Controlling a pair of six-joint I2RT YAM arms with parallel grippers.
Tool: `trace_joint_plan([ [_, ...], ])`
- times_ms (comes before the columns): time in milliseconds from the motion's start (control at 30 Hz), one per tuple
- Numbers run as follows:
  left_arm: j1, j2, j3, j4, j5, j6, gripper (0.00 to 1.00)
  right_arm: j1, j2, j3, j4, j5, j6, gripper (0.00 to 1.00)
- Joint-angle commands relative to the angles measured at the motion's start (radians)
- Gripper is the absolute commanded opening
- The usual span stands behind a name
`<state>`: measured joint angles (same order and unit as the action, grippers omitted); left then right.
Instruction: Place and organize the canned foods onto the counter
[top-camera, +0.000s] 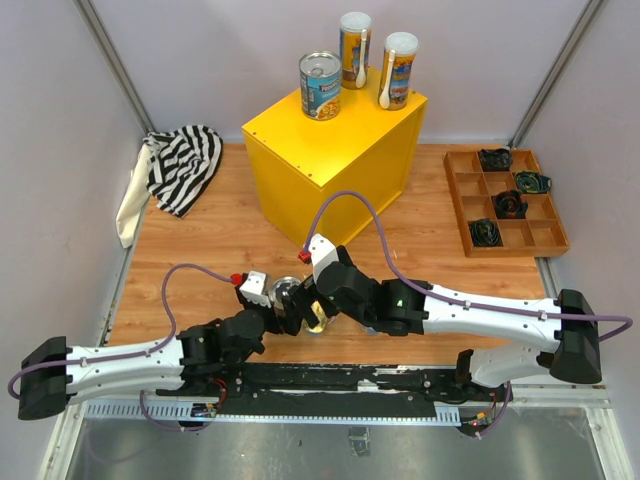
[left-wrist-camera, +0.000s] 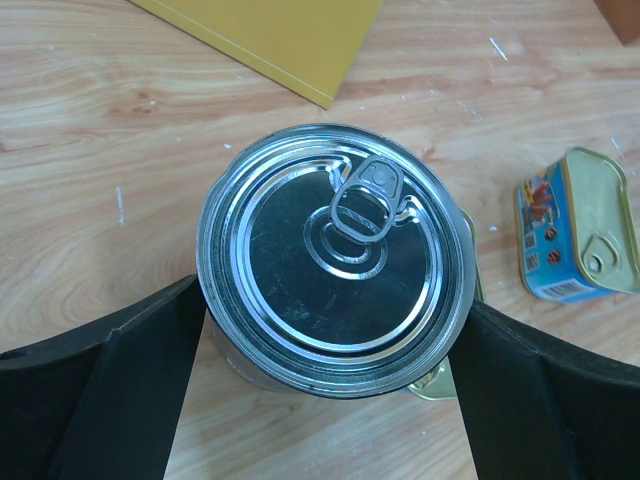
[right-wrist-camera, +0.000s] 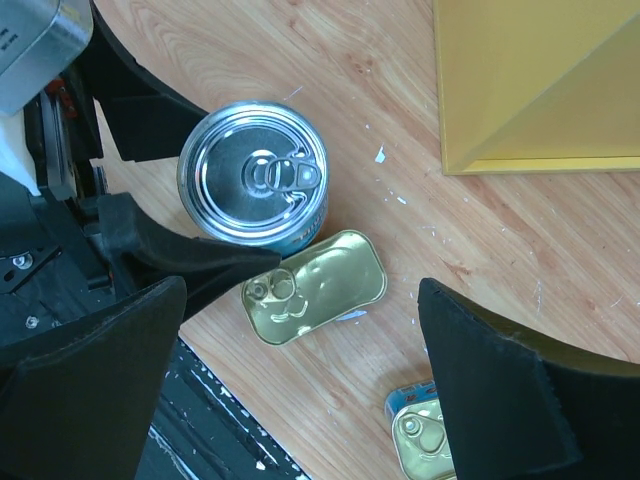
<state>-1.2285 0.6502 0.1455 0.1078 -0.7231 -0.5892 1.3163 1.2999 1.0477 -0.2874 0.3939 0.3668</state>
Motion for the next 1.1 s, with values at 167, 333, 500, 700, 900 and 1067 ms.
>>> trace_joint_plan([
  [167, -0.028, -0.071, 0.046, -0.016, 0.130, -0.010, 0.99, 0.015, -0.035, -0.011, 0.018, 0.040, 0.000, 1.00],
  [333, -0.028, -0.144, 0.038, -0.043, 0.155, 0.000, 0.99, 0.014, -0.041, -0.014, 0.018, 0.037, 0.002, 1.00],
  [500, -0.028, -0.176, 0.043, -0.052, 0.206, 0.044, 0.99, 0.014, -0.044, -0.016, 0.018, 0.027, 0.003, 1.00],
  [700, -0.028, -0.155, 0.017, -0.035, 0.244, 0.051, 0.99, 0.014, -0.026, -0.014, 0.027, -0.009, 0.006, 1.00],
  [900, -0.028, -0.181, -0.007, 0.001, 0.262, 0.080, 0.99, 0.014, 0.006, -0.037, 0.041, -0.030, 0.043, 1.00],
  [1067, -0.028, -0.192, -0.007, 0.000, 0.273, 0.106, 0.99, -0.002, 0.054, -0.054, 0.086, -0.063, 0.083, 0.99],
])
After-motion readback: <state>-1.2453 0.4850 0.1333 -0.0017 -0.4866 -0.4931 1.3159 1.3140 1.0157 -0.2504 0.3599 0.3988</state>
